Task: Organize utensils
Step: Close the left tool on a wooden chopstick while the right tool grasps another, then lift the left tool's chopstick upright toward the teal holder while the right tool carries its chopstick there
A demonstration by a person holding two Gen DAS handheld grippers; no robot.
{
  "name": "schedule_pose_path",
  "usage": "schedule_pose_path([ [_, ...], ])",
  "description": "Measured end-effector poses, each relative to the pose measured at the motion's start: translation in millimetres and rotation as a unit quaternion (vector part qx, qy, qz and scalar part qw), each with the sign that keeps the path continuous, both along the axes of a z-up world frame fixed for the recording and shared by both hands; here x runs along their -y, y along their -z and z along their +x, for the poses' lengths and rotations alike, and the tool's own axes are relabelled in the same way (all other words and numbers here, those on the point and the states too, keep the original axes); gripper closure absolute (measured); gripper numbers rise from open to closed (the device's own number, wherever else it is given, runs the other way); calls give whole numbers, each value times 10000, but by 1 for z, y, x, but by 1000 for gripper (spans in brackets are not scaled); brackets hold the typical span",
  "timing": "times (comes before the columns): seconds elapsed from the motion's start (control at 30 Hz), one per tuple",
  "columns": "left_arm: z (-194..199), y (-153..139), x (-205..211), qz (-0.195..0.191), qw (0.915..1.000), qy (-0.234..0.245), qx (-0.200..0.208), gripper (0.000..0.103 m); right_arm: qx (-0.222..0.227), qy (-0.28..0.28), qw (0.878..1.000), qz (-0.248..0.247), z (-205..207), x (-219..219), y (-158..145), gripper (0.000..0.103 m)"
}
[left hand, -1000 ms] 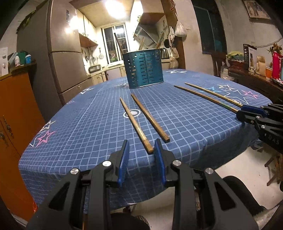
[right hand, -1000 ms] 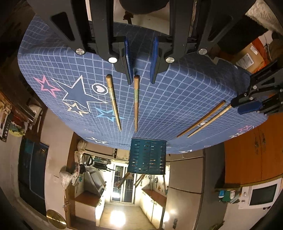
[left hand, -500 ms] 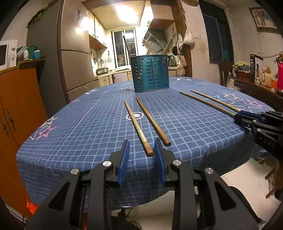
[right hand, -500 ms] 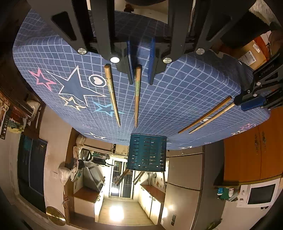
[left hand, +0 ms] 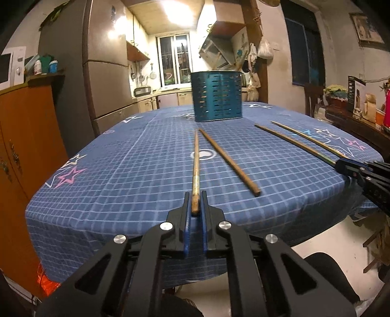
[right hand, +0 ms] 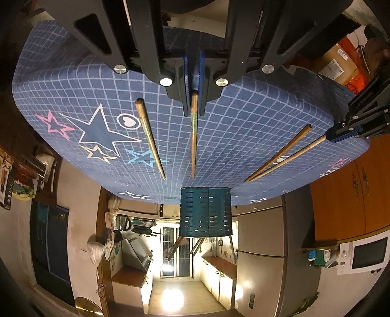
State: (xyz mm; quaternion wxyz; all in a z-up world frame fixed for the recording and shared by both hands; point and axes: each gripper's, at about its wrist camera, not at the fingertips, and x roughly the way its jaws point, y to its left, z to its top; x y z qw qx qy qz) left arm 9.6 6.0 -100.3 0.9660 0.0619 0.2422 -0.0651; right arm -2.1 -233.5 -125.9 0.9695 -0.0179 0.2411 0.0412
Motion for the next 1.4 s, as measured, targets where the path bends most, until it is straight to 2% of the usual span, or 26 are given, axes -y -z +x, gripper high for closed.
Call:
schedule_pose_path([
  [0.27,2,2,-5,154,9998,-85,35,98,48,7,10000,-47,-2,-4,2,95],
  [0.4,0,4,1,395,9991,-66,168,98,240,-38,9994,-240,-6,-6,6,95],
  [0.6,-1,6,5,560,9980,-94,288,97,375,-136,9980,-494,-5,-7,7,95],
  [0.77,-1,6,7,595,9976,-102,327,97,371,-212,9981,-447,-3,-4,7,95],
  [0.93,0,6,6,575,9977,-95,351,97,377,-221,9983,-384,-3,-4,8,95],
  [1.13,2,4,-2,337,9990,-43,306,98,250,-38,9995,-206,-2,-4,5,95],
  [1.23,0,1,-7,266,9993,-42,249,98,107,-31,9999,73,-3,-1,-1,96],
  [1.4,-8,-16,-12,238,9985,-51,490,98,140,-57,9997,187,-12,-2,-16,96],
])
